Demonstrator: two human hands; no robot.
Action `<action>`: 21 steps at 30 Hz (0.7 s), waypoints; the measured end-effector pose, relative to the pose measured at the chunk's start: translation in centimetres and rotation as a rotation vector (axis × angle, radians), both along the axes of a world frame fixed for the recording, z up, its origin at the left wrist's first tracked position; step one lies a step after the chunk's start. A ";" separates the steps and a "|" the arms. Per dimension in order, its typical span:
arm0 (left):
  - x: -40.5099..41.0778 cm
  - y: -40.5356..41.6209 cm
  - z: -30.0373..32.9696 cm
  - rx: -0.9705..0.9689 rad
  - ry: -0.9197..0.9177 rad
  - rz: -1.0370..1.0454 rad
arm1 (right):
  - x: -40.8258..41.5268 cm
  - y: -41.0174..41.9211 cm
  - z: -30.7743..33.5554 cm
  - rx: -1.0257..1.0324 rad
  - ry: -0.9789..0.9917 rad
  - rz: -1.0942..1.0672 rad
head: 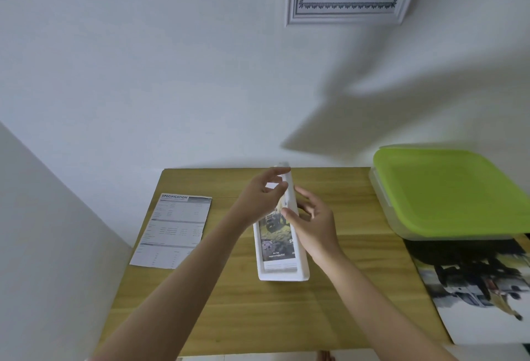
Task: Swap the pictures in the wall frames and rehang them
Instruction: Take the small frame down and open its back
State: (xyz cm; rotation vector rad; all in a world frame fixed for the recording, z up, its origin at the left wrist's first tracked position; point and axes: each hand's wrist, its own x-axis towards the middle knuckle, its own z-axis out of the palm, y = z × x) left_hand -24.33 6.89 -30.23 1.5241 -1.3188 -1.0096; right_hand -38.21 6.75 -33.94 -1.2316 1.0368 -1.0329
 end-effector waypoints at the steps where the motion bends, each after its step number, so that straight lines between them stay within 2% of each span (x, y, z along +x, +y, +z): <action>1: 0.1 0.0 0.1 0.003 -0.009 0.017 | 0.1 0.3 0.1 0.005 -0.019 0.010; 5: 0.2 0.6 0.5 -0.035 -0.013 0.051 | 0.2 0.9 0.5 -0.025 -0.078 0.061; 12: 1.3 1.6 1.9 -0.161 -0.023 0.124 | 0.1 0.9 1.3 -0.182 0.009 0.164; 15: 2.1 1.9 2.3 -0.198 -0.062 0.167 | -0.2 -0.1 0.7 -0.167 0.022 0.102; 18: 3.3 2.4 2.5 -0.216 -0.064 0.215 | -0.9 -1.2 -0.9 -0.108 0.158 0.039; 21: 4.7 2.5 2.2 -0.216 0.019 0.245 | -1.5 -1.4 -2.2 -0.018 0.210 0.051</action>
